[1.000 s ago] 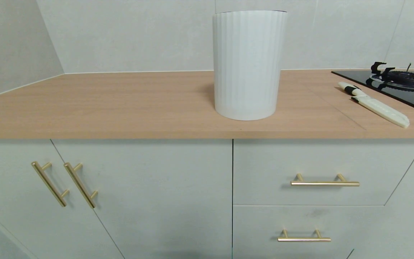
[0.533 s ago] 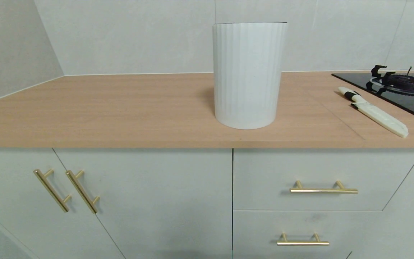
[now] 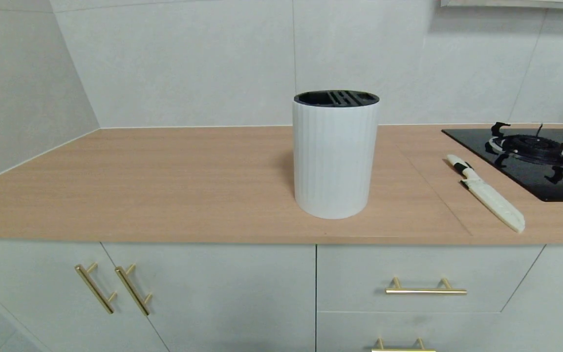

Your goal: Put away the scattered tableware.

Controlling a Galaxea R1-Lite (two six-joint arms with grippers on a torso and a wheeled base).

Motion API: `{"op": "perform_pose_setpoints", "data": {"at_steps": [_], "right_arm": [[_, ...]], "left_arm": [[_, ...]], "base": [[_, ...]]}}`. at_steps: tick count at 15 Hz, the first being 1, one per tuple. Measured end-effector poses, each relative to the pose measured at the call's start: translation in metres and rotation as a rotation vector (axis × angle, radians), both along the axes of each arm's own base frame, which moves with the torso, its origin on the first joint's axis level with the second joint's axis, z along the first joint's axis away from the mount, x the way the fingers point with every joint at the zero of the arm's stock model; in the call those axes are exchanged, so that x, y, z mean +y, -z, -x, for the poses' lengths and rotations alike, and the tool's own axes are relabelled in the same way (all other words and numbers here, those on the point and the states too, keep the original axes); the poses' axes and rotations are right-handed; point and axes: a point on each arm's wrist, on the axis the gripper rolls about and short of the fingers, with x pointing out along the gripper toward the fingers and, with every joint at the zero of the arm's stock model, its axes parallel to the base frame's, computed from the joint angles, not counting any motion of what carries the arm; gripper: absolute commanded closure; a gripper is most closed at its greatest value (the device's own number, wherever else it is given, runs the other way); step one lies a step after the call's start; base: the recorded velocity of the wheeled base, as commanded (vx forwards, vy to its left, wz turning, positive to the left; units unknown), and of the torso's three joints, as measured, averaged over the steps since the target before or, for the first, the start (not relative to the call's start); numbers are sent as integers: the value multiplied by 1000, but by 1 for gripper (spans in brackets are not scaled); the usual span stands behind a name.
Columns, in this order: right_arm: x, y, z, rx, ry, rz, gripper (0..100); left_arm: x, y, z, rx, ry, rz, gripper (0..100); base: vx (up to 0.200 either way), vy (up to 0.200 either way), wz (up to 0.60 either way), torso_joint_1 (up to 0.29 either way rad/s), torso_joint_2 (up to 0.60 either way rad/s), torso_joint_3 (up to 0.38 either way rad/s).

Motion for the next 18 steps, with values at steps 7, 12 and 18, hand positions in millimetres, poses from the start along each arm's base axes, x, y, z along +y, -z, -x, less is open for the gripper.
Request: {"op": "perform_pose_setpoints", "data": {"at_steps": [7, 12, 18], "right_arm": [[0, 0, 0, 0, 0, 0, 0], [0, 0, 0, 0, 1, 0, 0], [0, 0, 0, 0, 1, 0, 0]], "left_arm": [[0, 0, 0, 0, 0, 1, 0], [0, 0, 0, 0, 0, 1, 0], [0, 0, 0, 0, 0, 1, 0]], "base": [[0, 0, 0, 209, -491, -285], [0, 0, 0, 232, -523, -286], [0, 0, 0, 261, -562, -299]]}}
